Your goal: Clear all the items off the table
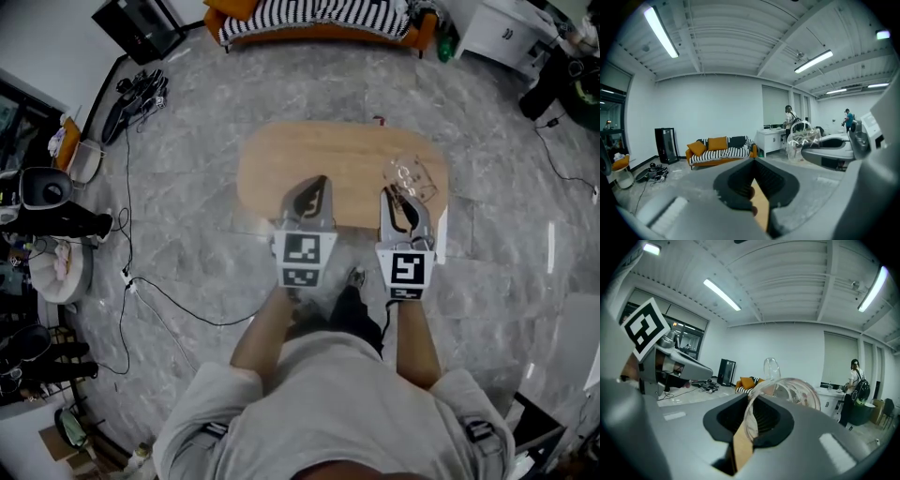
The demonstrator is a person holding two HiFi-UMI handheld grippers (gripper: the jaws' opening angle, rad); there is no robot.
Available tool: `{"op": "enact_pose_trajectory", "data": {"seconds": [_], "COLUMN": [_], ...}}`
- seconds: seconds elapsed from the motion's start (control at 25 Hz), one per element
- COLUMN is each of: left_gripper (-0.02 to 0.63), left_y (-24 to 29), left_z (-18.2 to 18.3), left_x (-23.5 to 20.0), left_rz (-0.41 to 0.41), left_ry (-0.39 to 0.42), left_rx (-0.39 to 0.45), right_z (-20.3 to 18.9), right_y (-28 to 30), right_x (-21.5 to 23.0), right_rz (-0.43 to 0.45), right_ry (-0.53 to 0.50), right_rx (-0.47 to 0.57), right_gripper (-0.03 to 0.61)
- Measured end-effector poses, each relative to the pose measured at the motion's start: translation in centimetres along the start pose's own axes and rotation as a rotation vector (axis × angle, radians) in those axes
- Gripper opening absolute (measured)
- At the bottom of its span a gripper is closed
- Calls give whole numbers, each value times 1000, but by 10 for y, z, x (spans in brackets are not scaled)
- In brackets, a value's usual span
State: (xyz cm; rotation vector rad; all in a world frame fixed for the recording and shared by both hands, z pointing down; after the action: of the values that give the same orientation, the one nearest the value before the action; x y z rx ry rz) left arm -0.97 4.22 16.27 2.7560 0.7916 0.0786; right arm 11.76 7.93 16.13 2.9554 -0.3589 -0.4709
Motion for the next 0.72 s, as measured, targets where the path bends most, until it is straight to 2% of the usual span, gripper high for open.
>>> {"op": "enact_pose_trajectory", "data": {"seconds": [0.32,0.52,0.72], "left_gripper": [20,20,20], "left_y": [-78,-101,-106], "left_z": [-17,-11,-4], "left_x": [9,34,47], "left_rz": [-90,-151,-168], "left_ry": [-26,-22,5], "left_rx": [45,82,95], "right_z": [23,23,31], "right_y": [-68,-105,-117], "right_x": [-54,-70,-65], "right_rz": [-77,-99,-102], "right_ry": [-16,-16,-50], "right_rx": [15,-2,39], "right_gripper": [45,46,46]}}
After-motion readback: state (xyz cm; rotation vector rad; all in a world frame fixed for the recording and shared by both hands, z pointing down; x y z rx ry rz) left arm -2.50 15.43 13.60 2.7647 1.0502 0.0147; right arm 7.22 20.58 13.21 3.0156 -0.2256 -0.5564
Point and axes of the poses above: the fingertips, and each gripper's own axes: y forward along the fingers, x to its right, z out of its top, the point moved 2 cm from there along -y, backward along the fingers, and after that the axes turned 5 degrees about -y, right-handed, at the moved point
